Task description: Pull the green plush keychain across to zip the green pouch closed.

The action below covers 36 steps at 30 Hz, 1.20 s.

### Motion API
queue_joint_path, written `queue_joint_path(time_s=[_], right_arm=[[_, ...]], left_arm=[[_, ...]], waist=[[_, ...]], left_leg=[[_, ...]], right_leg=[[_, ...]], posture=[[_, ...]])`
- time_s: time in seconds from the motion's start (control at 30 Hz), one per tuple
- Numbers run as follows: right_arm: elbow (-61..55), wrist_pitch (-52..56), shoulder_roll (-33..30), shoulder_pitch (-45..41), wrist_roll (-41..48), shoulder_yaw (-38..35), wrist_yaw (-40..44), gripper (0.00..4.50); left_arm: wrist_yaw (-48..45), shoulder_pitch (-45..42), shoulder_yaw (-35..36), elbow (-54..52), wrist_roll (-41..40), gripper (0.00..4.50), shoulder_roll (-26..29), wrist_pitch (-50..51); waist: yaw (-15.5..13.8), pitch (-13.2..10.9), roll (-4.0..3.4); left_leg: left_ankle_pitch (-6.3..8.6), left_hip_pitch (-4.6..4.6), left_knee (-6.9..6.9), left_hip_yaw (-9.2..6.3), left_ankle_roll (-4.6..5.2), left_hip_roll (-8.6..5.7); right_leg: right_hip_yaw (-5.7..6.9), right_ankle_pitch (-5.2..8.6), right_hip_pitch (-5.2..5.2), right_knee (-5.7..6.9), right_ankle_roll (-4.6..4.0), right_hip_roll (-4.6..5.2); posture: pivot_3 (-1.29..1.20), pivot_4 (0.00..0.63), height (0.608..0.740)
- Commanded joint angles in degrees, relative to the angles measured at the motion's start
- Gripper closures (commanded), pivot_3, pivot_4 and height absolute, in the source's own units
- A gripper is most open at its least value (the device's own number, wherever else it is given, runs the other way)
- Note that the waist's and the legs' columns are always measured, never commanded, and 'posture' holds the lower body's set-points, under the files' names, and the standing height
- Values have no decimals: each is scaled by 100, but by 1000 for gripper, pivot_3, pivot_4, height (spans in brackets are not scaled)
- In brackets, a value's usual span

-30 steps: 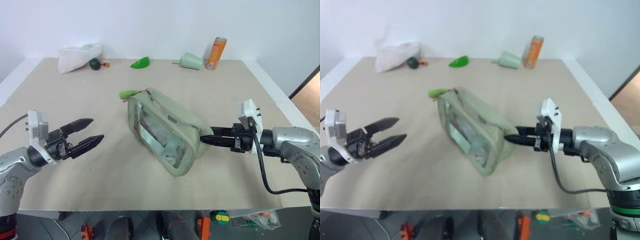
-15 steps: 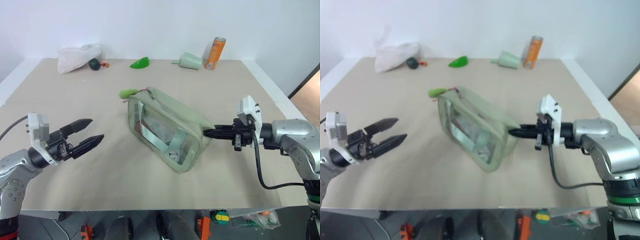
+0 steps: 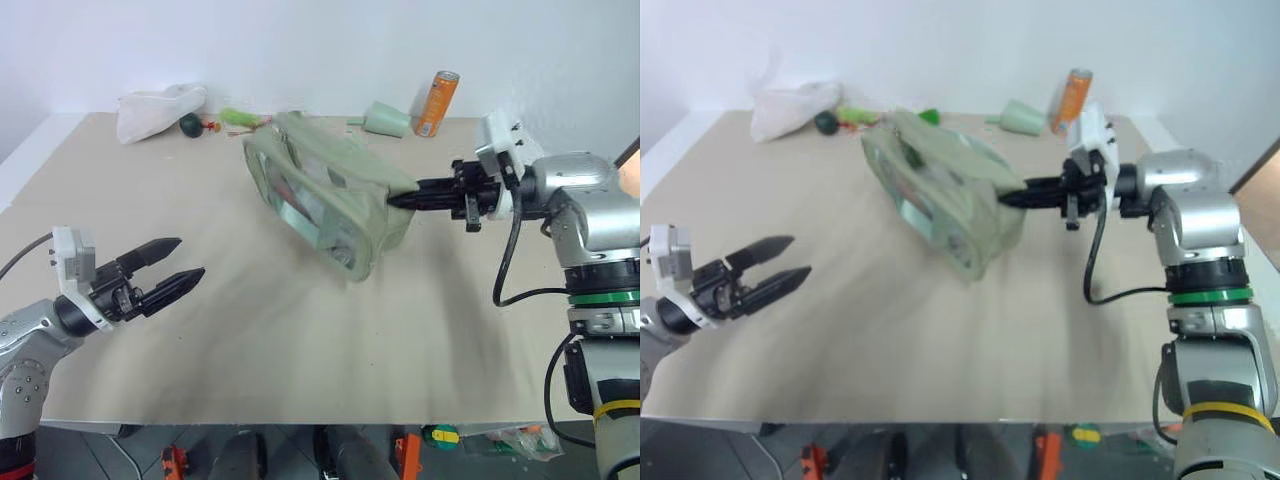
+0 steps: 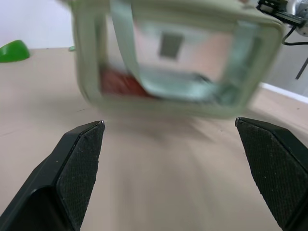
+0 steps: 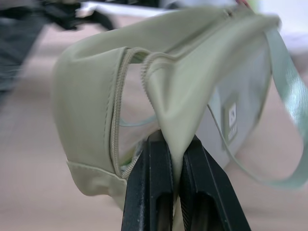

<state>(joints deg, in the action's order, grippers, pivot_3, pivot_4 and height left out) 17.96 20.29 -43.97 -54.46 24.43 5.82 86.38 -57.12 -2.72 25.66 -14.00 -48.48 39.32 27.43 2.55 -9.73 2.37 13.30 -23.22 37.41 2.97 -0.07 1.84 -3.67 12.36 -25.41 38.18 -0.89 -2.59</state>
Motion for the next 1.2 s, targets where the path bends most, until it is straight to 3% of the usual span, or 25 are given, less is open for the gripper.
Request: queue_joint_path(time_s=[0.03, 0.37, 0.5, 0.6, 0.7, 0.83, 1.03, 1.13, 1.17, 1.2], right_arm=[[14, -31, 110, -439, 83, 52, 521, 4468], [599, -577, 369, -1313, 258, 439, 612, 4468], [138, -178, 290, -1391, 834, 523, 612, 4468], [-339, -371, 2, -1028, 969, 1021, 612, 4468], [-375, -853, -89, -754, 760, 1404, 612, 4468], [305, -2648, 77, -464, -201, 2011, 612, 4468], [1827, -4018, 809, -960, -895, 1789, 601, 4468], [2065, -4083, 976, -1077, -954, 1619, 578, 4468], [2105, -4088, 995, -1102, -971, 1571, 589, 4138], [2119, -4028, 970, -1153, -986, 1558, 604, 4138]], left_arm=[[-2, 128, 369, -30, -158, 0, 169, 55], [40, 459, 738, 43, -328, 0, 344, 288], [36, 613, 838, 6, -369, 0, 335, 352], [31, 664, 877, 30, -371, 0, 407, 411], [15, 666, 957, 86, -405, 0, 494, 472], [-22, 770, 1124, 5, -493, 0, 649, 610], [75, 885, 1308, -166, -625, 0, 759, 779], [124, 950, 1324, -304, -659, 0, 725, 825], [164, 934, 1290, -330, -660, 0, 714, 832], [203, 893, 1227, -340, -670, 0, 693, 840]], waist=[[18, -1, -2], [22, -4, -6], [14, -5, -8], [3, -5, -8], [2, 1, 2], [15, 1, 1], [88, -2, 7], [96, -3, 7], [96, -3, 7], [95, -3, 8]], left_leg=[[1, 0, 0, 1, 0, -1], [0, 11, 10, 7, -2, 10], [0, 11, 7, 4, -3, 17], [4, 8, 4, -1, -8, 18], [6, 8, 6, -2, -10, 18], [5, 11, 15, 4, -10, 18], [4, 73, 12, 78, -12, 82], [-3, 94, 7, 85, -21, 105], [-5, 104, 5, 85, -24, 110], [-5, 107, 5, 84, -25, 111]], right_leg=[[0, 1, 0, 0, 0, 3], [18, -9, 0, 8, -7, 2], [28, -3, -2, 10, -19, 1], [32, 2, -2, 10, -25, 2], [36, 4, 1, 9, -25, 5], [35, -2, 3, 9, -15, 7], [57, -37, 10, 11, -25, -8], [73, -43, 9, 25, -53, -23], [74, -33, 8, 44, -74, -30], [74, -30, 8, 52, -77, -32]], posture=[[0, 150, 740], [0, 150, 740], [0, 150, 740], [0, 150, 740], [0, 150, 740], [0, 150, 740], [0, 150, 740], [0, 150, 740], [0, 150, 740], [0, 150, 740]])
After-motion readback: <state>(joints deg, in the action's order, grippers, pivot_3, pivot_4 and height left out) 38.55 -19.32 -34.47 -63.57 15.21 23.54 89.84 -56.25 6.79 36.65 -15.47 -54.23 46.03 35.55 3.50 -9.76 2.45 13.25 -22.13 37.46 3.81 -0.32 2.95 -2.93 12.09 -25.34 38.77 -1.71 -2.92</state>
